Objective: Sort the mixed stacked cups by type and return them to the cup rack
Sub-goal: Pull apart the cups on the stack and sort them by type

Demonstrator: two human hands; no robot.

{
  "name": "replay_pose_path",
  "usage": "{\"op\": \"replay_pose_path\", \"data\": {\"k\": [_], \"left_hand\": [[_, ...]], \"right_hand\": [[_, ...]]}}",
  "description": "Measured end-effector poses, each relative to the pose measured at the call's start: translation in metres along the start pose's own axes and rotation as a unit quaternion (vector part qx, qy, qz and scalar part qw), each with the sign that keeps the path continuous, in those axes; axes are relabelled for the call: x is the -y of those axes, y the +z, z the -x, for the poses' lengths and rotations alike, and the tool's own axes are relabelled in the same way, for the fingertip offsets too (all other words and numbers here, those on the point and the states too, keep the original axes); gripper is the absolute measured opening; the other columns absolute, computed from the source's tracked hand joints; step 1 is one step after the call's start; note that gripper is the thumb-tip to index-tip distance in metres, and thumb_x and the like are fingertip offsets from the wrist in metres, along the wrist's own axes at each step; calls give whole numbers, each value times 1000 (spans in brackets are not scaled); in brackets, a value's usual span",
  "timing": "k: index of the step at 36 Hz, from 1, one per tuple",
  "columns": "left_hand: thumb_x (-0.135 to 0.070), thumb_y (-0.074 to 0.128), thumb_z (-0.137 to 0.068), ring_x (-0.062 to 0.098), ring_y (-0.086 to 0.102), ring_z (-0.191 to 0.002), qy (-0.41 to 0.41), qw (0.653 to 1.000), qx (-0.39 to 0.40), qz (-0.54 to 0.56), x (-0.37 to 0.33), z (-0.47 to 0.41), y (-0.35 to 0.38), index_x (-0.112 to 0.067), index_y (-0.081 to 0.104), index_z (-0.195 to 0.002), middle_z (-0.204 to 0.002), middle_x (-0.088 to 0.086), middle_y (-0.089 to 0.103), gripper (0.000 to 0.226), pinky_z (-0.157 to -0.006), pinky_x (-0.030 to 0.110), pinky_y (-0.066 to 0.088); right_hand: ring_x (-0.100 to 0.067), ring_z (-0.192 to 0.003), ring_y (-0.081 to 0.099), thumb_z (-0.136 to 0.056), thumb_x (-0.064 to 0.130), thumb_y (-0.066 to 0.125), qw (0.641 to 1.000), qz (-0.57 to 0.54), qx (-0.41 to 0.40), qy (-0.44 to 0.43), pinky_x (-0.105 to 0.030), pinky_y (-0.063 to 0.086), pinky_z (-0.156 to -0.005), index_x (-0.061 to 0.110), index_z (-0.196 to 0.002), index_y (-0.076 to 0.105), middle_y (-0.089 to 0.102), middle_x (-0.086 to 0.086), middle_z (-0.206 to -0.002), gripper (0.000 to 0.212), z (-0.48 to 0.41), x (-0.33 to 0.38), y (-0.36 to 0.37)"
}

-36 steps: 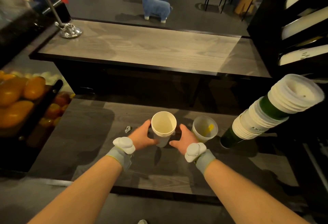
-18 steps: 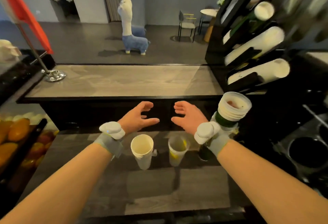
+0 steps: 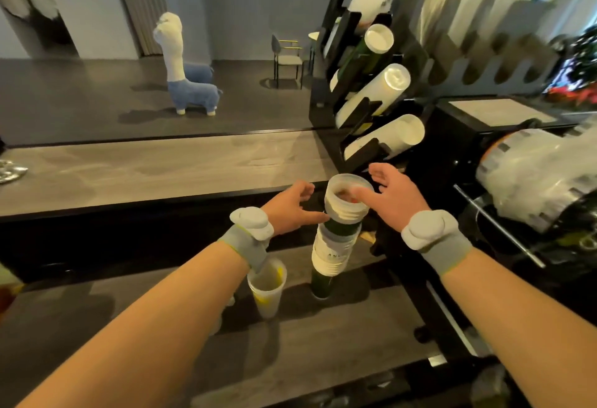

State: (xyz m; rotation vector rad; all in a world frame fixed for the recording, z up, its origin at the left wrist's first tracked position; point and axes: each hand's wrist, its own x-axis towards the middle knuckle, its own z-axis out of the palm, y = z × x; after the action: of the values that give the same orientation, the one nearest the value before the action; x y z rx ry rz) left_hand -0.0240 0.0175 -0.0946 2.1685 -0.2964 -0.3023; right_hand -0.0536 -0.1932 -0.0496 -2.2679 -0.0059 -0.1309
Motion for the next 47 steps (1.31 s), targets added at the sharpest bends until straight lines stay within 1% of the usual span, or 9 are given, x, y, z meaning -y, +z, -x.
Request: {"op": "replay_pose_path", "data": {"k": [3, 8, 17, 21, 25, 30, 39, 43, 47], "left_hand": [[-35, 79, -80, 18, 39, -141, -1, 1000, 1, 0, -2, -8, 14, -17, 31, -150, -154, 2, 40, 87, -113, 40, 39], [-32, 79, -81, 15, 44, -136, 25, 999, -1, 26, -6, -12, 23, -23, 35, -149, -149, -3, 47, 82, -111, 34, 39], [-33, 78, -81, 14, 52, -128, 50, 998, -20, 23, -9, -18, 30, -27, 41, -145, -139, -6, 55, 74, -108, 35, 43], [-32, 78, -81, 14, 51, -128, 51, 998, -24, 22, -8, -17, 29, -26, 42, -144, -139, -5, 55, 73, -108, 34, 42], [-26, 79, -82, 11, 50, -126, 57, 998, -16, 25, -10, -17, 27, -26, 38, -145, -139, -5, 54, 75, -105, 28, 41], [-25, 79, -81, 17, 53, -127, 45, 998, -11, 32, -10, -20, 25, -31, 35, -146, -136, -4, 56, 79, -109, 44, 44], [-28, 78, -83, 7, 50, -123, 68, 996, -29, 49, -18, -24, 19, -30, 33, -146, -135, -11, 53, 78, -104, 29, 43], [-31, 79, -81, 12, 50, -128, 70, 995, -39, 51, -21, -27, 12, -28, 38, -146, -140, -6, 54, 77, -107, 33, 43], [-29, 80, -80, 13, 54, -124, 63, 995, -36, 65, -20, -25, 12, -28, 40, -143, -134, -7, 57, 75, -102, 32, 48]], "right_hand": [[-17, -134, 44, -79, 42, 77, 999, -12, 18, 25, -28, 40, -100, 18, -148, 36, 46, 2, -147, 84, 4, -18, 4], [-4, -104, 53, -77, 38, 79, 999, -24, 43, 20, -5, 35, -63, 24, -136, 50, 55, 15, -114, 67, 7, -36, 16], [-6, -103, 54, -77, 26, 81, 997, -42, 52, 26, -11, 40, -72, 20, -136, 49, 61, 6, -122, 67, -5, -54, 27], [-7, -106, 55, -76, 28, 82, 997, -48, 51, 25, -22, 44, -80, 21, -136, 50, 62, 5, -125, 68, -9, -59, 28], [-4, -104, 54, -76, 30, 82, 997, -65, 46, 17, -9, 40, -70, 23, -135, 49, 59, 11, -117, 69, -10, -58, 27], [-6, -106, 55, -75, 37, 82, 995, -84, 47, 3, -10, 40, -71, 27, -136, 47, 57, 14, -117, 71, -12, -56, 25], [-7, -116, 54, -75, 46, 79, 995, -93, 29, -27, -23, 45, -88, 32, -141, 42, 58, 11, -129, 77, -19, -46, 14], [-3, -110, 52, -77, 40, 80, 994, -100, 17, -45, -9, 39, -75, 30, -138, 45, 57, 13, -122, 72, -21, -34, 9], [-3, -107, 52, -77, 41, 79, 994, -95, 33, -44, -8, 39, -72, 29, -140, 44, 57, 13, -120, 73, -20, -31, 9]]}}
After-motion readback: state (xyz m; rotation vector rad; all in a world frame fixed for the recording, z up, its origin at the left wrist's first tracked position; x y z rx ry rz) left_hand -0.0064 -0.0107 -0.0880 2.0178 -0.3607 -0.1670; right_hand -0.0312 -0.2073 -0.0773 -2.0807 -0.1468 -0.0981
